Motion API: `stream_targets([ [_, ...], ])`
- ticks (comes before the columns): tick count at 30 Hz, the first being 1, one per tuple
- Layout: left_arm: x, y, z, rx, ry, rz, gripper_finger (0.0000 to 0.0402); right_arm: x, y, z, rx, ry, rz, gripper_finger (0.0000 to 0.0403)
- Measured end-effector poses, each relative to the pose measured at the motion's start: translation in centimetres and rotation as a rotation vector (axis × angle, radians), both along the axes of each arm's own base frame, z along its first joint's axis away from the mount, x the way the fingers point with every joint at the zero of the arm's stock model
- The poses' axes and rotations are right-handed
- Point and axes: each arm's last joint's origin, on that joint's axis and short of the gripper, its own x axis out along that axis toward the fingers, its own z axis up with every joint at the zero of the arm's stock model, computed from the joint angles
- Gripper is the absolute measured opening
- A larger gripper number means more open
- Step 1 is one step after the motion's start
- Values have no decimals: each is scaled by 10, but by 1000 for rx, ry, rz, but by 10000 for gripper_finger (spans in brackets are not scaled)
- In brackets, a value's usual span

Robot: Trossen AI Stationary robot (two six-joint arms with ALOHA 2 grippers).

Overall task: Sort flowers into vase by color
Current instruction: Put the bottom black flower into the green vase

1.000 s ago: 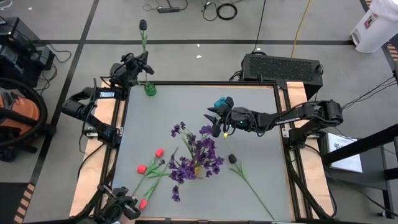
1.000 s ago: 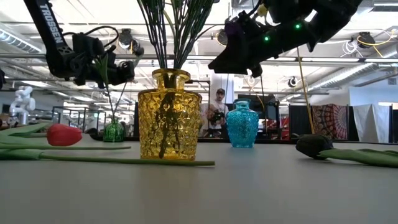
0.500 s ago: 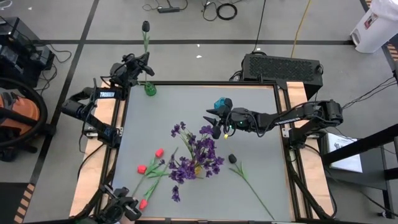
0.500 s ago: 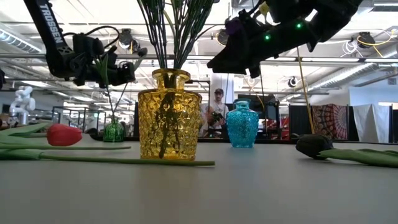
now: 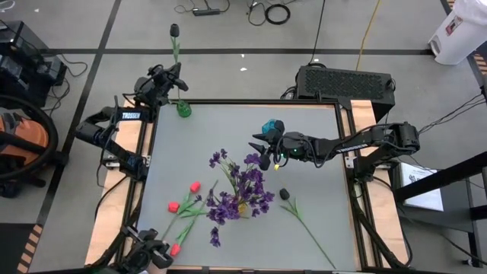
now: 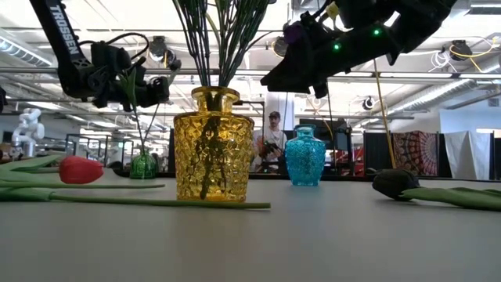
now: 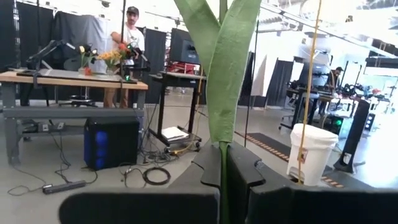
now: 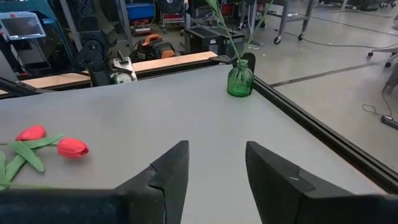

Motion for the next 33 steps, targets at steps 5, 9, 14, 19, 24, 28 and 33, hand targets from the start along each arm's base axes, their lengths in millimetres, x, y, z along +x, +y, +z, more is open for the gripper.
stream_targets([
  [5, 4, -1, 0, 13, 23, 20, 2, 0, 0, 0, 6, -2, -2, 151],
  [9, 4, -1, 0, 19, 38, 28, 2, 0, 0, 0, 6, -2, -2, 151],
  [14, 4, -1, -1, 30, 63, 25, 2, 0, 0, 0, 6, -2, -2, 151],
  [19, 6, -2, -1, 21, 41, 11, 2, 0, 0, 0, 6, -2, -2, 151],
  [24, 9, -3, -2, 1, 45, 20, 2, 0, 0, 0, 6, -2, -2, 151],
  [28, 12, -4, -3, -2, 50, 38, 2, 0, 0, 0, 6, -2, -2, 151],
  [33, 11, -4, -3, 1, 51, 44, 2, 0, 0, 0, 6, -2, -2, 151],
])
